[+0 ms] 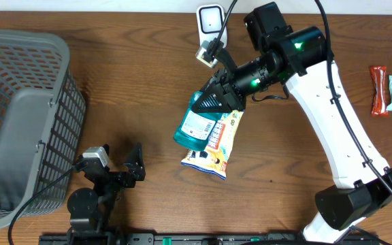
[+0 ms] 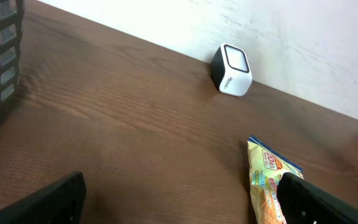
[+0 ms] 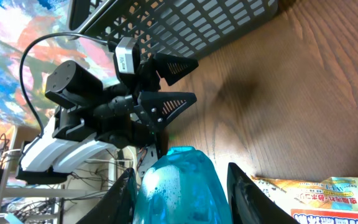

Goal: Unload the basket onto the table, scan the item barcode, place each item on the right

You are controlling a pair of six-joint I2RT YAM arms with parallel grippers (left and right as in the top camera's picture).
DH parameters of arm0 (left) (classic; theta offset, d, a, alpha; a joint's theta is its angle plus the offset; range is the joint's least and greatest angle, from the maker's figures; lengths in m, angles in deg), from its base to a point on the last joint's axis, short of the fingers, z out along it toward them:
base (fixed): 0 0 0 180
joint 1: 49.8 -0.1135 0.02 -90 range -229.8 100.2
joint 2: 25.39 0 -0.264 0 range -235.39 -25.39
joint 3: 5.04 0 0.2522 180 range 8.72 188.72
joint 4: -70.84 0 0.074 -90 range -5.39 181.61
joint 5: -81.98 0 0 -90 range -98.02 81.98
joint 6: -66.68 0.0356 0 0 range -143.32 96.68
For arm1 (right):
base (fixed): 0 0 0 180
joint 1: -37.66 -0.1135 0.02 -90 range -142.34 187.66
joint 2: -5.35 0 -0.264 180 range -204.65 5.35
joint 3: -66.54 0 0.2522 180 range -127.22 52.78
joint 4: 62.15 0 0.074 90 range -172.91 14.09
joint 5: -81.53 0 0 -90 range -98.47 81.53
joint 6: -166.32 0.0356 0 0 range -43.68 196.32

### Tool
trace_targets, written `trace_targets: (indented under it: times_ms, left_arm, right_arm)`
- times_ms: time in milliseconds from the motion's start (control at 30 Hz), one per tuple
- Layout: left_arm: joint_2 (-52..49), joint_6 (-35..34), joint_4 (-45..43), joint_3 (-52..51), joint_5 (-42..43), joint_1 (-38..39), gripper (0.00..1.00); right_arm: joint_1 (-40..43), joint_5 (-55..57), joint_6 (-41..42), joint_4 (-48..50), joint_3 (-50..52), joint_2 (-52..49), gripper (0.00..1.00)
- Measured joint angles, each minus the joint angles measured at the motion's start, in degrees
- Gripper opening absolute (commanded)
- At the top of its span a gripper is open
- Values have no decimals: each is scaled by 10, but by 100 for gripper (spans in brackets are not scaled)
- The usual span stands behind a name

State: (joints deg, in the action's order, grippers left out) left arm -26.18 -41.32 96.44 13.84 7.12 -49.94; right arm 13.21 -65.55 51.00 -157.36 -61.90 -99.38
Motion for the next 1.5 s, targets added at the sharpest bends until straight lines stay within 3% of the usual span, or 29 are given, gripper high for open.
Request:
trace_targets:
  times_ms: [267, 1000, 1200, 1500]
  left_arm:
    - [0, 0, 0, 0, 0, 0, 98]
    - [0, 0, 0, 0, 0, 0, 98]
    - [0, 0, 0, 0, 0, 0, 98]
    - [0, 0, 0, 0, 0, 0, 98]
  right_arm:
    - [0, 15, 5, 15, 0, 0, 2]
    - [0, 380, 9, 146, 2, -5, 5]
    - [0, 492, 60, 210, 2, -68, 3]
    - [4, 623, 124, 272, 9, -176, 8]
